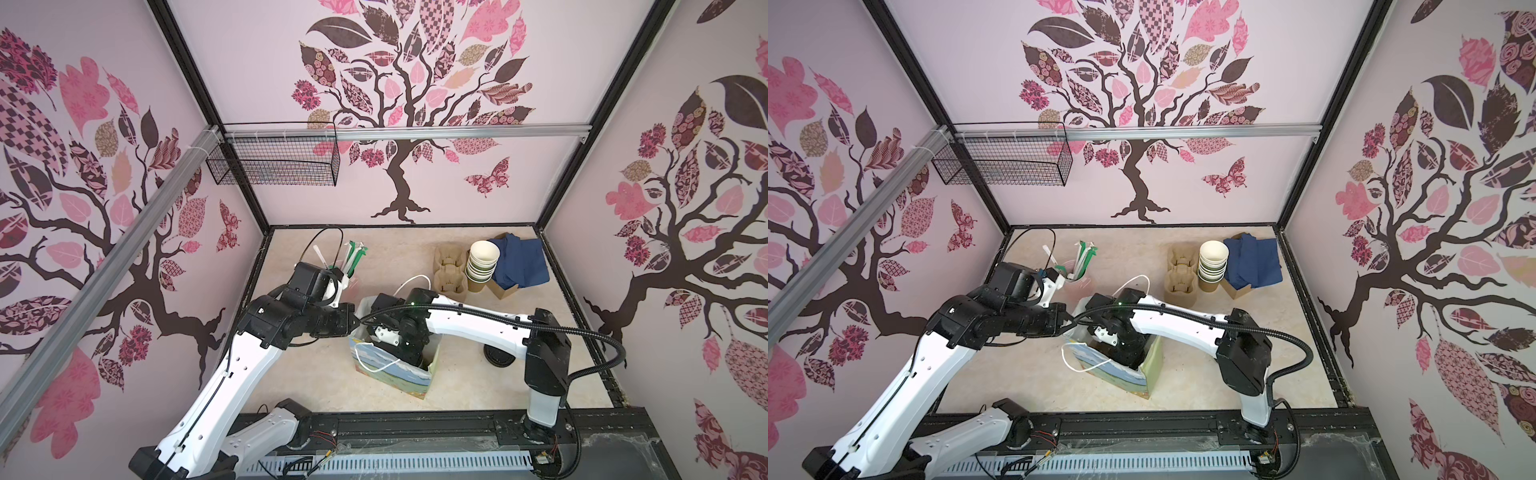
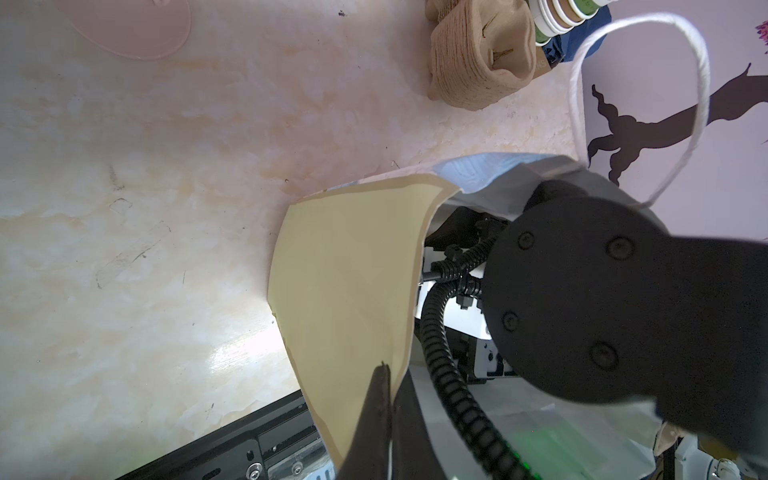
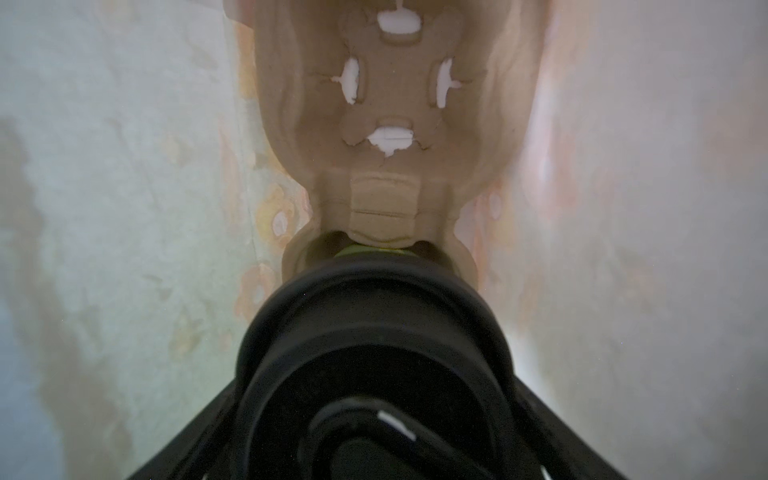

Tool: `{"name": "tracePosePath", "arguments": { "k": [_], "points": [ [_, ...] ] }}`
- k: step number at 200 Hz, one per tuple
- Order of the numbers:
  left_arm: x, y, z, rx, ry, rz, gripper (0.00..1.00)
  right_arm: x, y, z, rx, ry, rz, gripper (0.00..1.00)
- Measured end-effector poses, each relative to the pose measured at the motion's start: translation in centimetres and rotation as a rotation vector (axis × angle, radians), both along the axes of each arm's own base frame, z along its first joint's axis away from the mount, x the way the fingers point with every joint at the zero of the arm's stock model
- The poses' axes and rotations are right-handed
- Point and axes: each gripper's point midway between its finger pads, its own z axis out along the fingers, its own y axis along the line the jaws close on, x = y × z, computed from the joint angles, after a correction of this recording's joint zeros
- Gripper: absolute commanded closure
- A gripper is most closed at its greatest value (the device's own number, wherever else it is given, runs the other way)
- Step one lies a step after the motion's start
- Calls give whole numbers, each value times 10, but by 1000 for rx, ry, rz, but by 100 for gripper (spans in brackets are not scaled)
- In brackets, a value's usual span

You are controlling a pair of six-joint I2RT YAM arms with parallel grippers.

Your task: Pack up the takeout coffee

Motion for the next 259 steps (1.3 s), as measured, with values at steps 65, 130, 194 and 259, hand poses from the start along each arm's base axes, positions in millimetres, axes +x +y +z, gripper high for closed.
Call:
{"name": "tracePosePath", "arguments": {
  "k": [65, 130, 194, 259],
  "points": [
    [0, 0, 0, 0, 0, 0, 100, 1, 5, -2, -2, 4, -7, 24],
    [0, 0, 0, 0, 0, 0, 100, -2, 6, -4, 4, 15, -11, 24],
    [1, 1, 0, 5, -3, 3, 100, -5, 6, -6, 18, 24, -20, 24],
    [1, 2, -1, 13, -6, 8, 100, -5, 6, -3, 9, 8, -23, 3]
  ]
}}
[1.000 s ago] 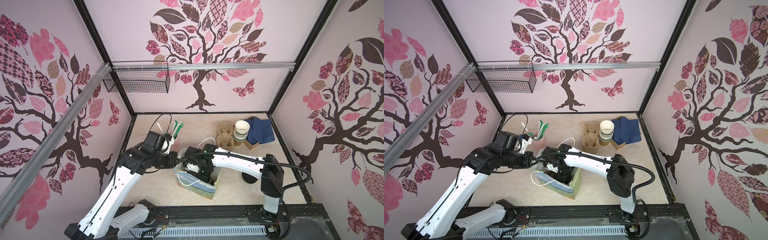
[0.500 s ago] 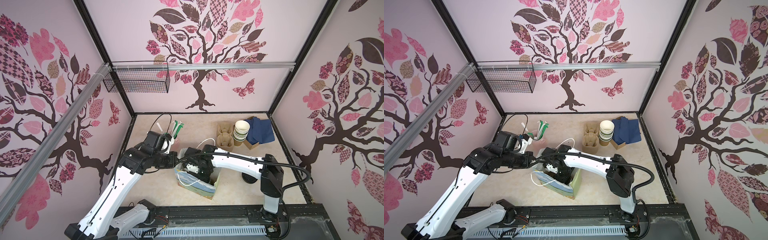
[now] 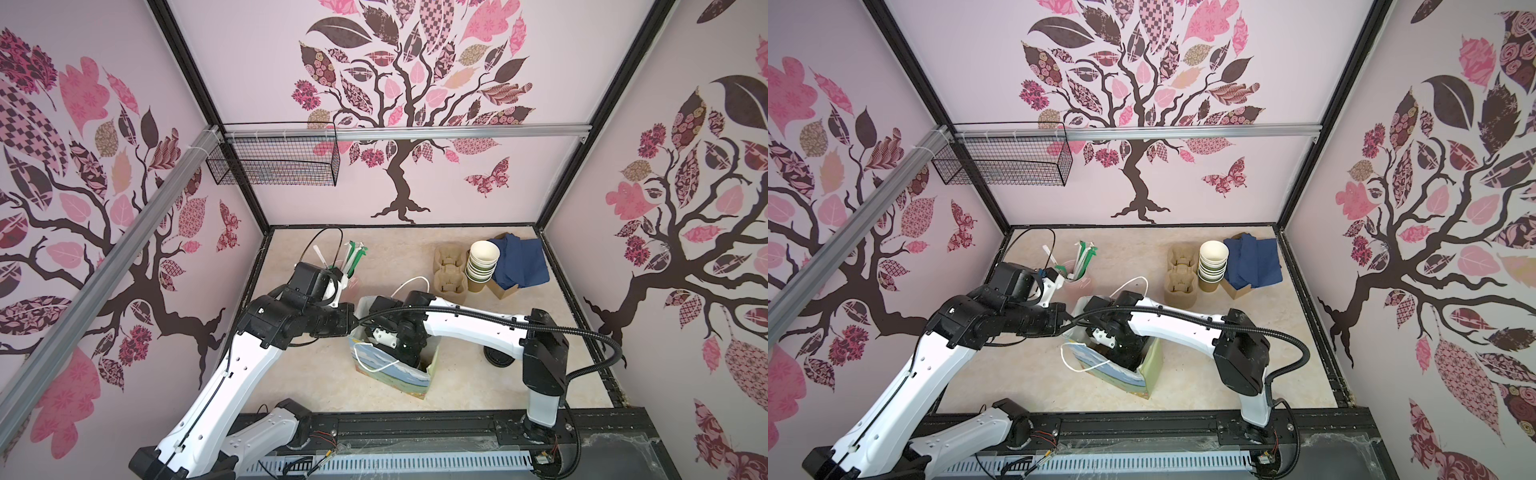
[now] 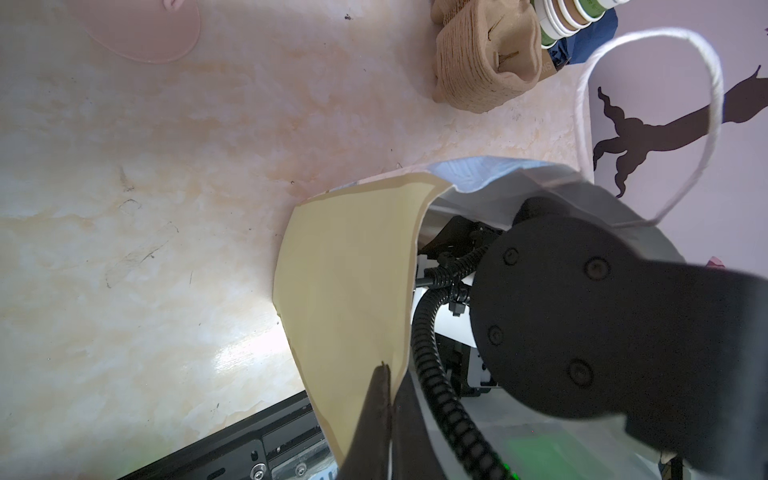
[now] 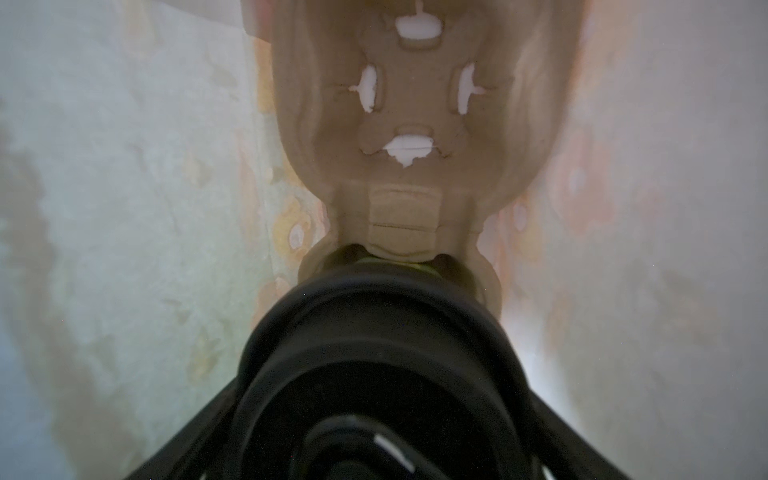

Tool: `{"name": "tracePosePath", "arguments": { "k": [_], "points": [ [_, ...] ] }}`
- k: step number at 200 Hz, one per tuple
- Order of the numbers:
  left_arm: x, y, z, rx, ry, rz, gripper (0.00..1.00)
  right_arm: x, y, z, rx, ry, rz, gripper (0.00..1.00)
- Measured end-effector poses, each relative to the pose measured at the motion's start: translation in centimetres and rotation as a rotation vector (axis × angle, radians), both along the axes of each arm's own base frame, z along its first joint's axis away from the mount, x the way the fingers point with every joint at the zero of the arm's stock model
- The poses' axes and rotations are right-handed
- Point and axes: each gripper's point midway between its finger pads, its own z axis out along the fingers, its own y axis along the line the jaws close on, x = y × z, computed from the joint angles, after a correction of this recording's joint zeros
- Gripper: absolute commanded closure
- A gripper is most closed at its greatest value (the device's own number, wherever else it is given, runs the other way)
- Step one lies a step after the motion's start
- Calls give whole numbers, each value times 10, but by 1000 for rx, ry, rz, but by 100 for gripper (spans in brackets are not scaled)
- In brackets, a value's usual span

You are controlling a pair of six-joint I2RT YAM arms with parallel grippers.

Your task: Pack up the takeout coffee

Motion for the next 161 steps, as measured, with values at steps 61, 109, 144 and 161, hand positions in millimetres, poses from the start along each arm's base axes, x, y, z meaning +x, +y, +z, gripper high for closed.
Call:
{"name": "tracePosePath", "arguments": {
  "k": [61, 109, 144, 161],
  "points": [
    [-1, 1, -1, 4, 4, -1, 100, 4, -2, 0, -17, -29, 0, 0],
    [-1, 0, -1, 5, 6, -3, 100, 6, 3, 10, 4, -39, -3, 0],
    [-1, 0, -2, 6, 7, -6, 100, 6, 7, 12, 20, -37, -9, 0],
    [-1, 0, -2, 7, 7, -6, 100, 6, 7, 12, 20, -36, -15, 0]
  ]
}}
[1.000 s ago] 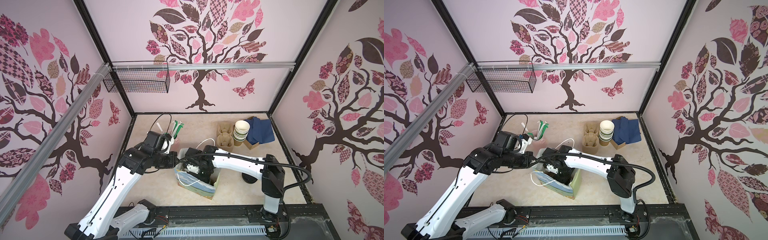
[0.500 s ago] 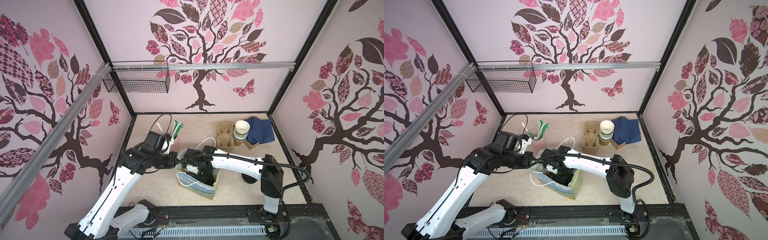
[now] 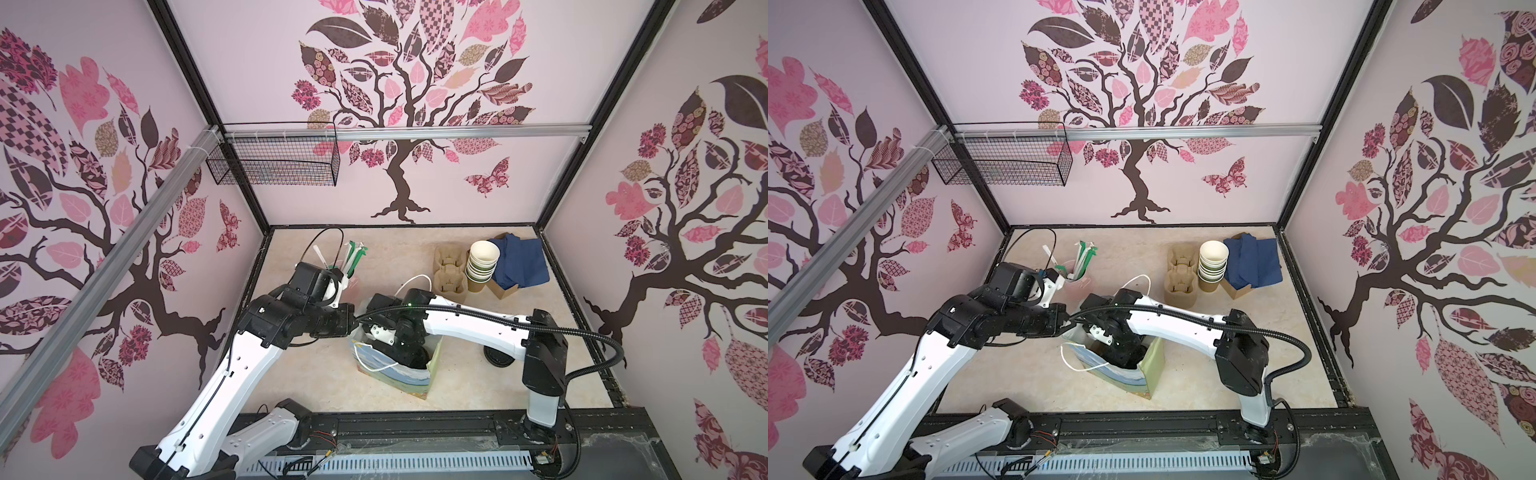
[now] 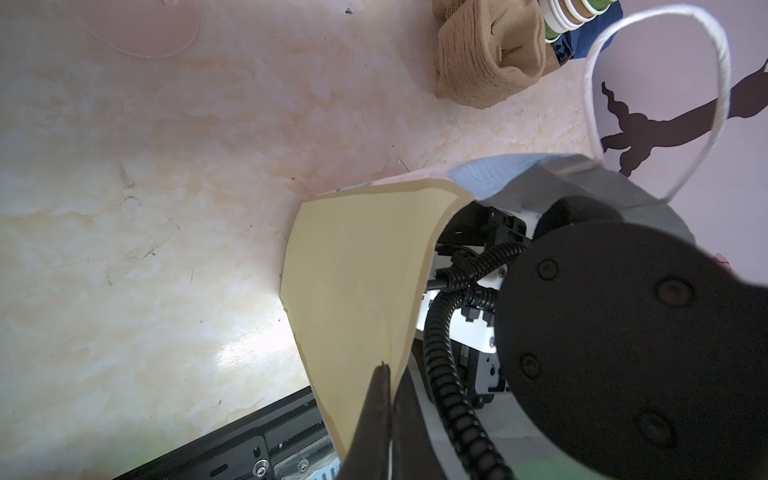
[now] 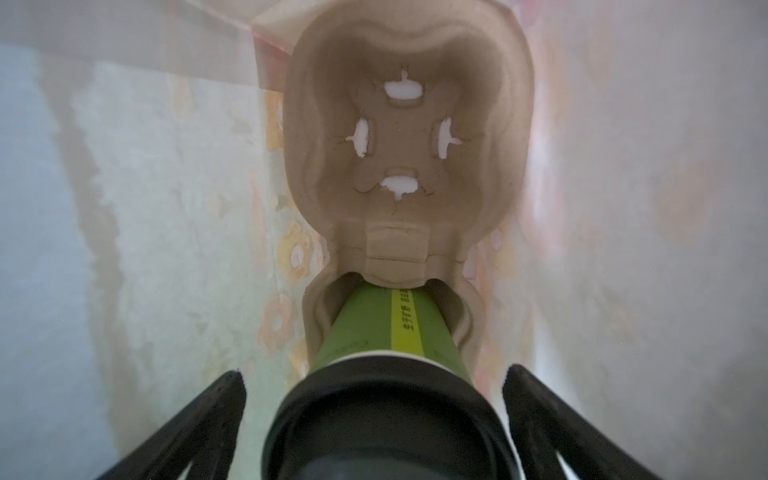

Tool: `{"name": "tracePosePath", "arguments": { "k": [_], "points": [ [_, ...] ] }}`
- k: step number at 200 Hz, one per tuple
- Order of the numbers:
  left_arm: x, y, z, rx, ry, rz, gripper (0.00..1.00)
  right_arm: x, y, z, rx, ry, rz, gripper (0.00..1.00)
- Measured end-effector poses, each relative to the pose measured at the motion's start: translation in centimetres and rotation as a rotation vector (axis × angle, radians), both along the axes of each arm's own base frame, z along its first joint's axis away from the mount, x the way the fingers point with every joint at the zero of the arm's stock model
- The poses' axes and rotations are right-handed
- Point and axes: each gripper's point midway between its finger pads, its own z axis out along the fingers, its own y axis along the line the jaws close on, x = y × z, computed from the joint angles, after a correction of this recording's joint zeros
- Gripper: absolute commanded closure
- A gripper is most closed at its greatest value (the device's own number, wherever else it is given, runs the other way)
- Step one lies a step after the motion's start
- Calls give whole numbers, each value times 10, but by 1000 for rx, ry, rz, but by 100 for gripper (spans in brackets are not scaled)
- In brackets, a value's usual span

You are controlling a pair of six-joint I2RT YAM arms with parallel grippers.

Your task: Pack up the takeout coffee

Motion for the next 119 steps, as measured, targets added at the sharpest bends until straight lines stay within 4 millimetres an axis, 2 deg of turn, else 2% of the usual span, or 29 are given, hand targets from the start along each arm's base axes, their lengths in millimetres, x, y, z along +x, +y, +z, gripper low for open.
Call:
{"name": "tracePosePath", "arguments": {
  "k": [35, 91, 119],
  "points": [
    [0, 0, 0, 1, 2, 0, 100, 1, -1, 4, 4, -7, -12, 0],
    [-1, 1, -1, 3, 4, 1, 100, 2, -3, 31, 69, -49, -35, 0],
    [-1, 1, -1, 5, 5, 2, 100, 2, -4, 39, 85, -61, -41, 0]
  ]
}}
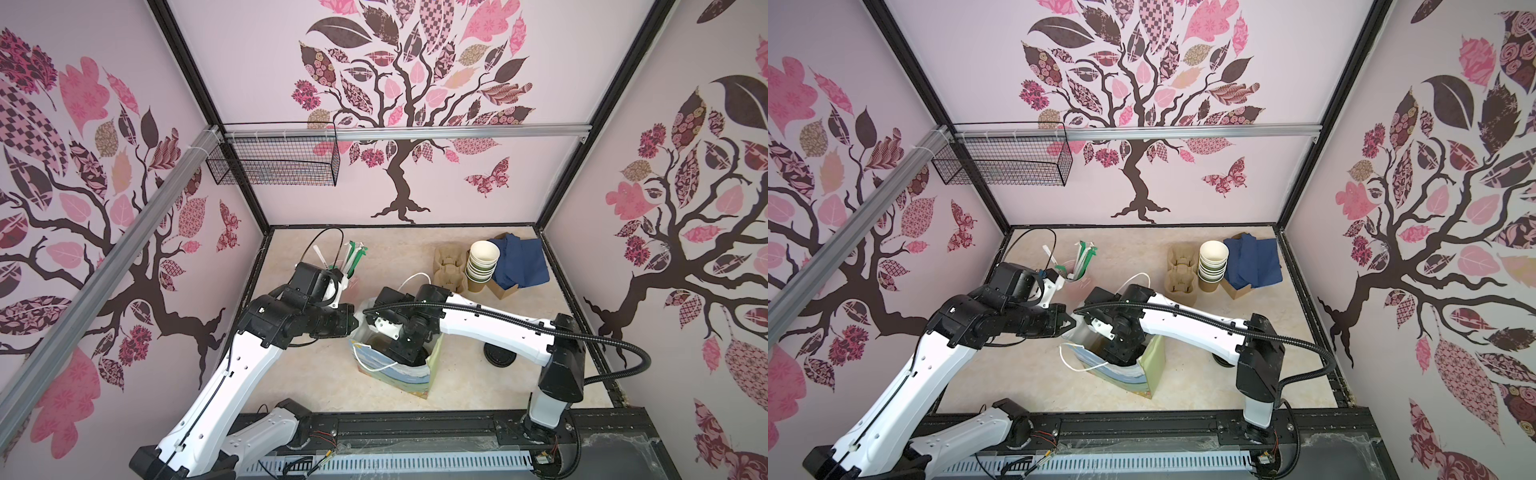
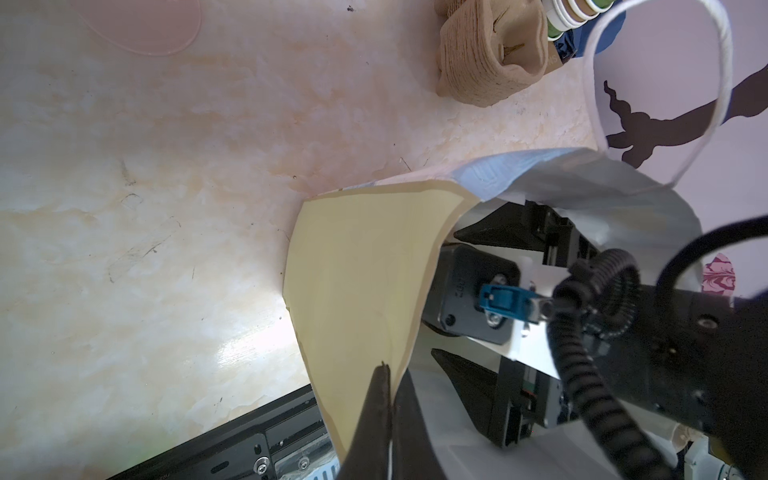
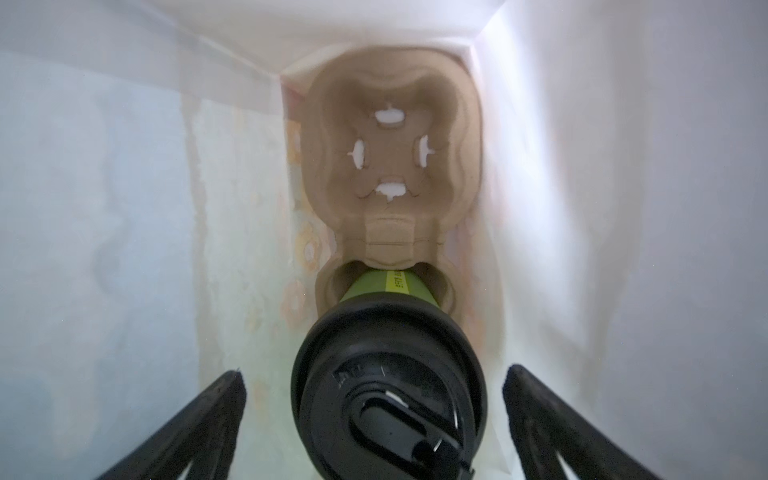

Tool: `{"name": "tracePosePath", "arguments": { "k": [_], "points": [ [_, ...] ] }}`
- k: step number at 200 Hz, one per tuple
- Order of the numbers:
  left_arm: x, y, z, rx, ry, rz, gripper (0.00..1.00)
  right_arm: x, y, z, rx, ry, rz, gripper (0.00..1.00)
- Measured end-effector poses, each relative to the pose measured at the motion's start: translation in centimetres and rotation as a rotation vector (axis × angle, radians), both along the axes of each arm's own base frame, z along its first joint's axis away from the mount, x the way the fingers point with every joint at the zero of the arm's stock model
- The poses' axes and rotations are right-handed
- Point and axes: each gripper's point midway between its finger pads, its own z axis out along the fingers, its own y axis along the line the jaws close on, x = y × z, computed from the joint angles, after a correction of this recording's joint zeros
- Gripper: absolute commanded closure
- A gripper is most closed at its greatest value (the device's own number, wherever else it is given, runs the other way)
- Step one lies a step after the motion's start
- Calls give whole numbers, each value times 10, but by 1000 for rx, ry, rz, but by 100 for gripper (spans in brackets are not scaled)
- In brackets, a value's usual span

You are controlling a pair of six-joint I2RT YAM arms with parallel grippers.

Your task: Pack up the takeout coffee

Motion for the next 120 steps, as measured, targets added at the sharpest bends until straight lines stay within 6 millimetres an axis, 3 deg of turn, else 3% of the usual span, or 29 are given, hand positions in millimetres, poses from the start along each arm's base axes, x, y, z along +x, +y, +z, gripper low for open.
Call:
{"name": "tracePosePath", "arguments": {
  "k": [78, 120],
  "points": [
    [2, 0, -4, 13, 14, 3, 100, 2, 4, 14, 42, -19, -7, 0],
    [4, -1, -2, 12, 16, 2, 100, 3, 3, 13, 38, -33, -4, 0]
  ]
}}
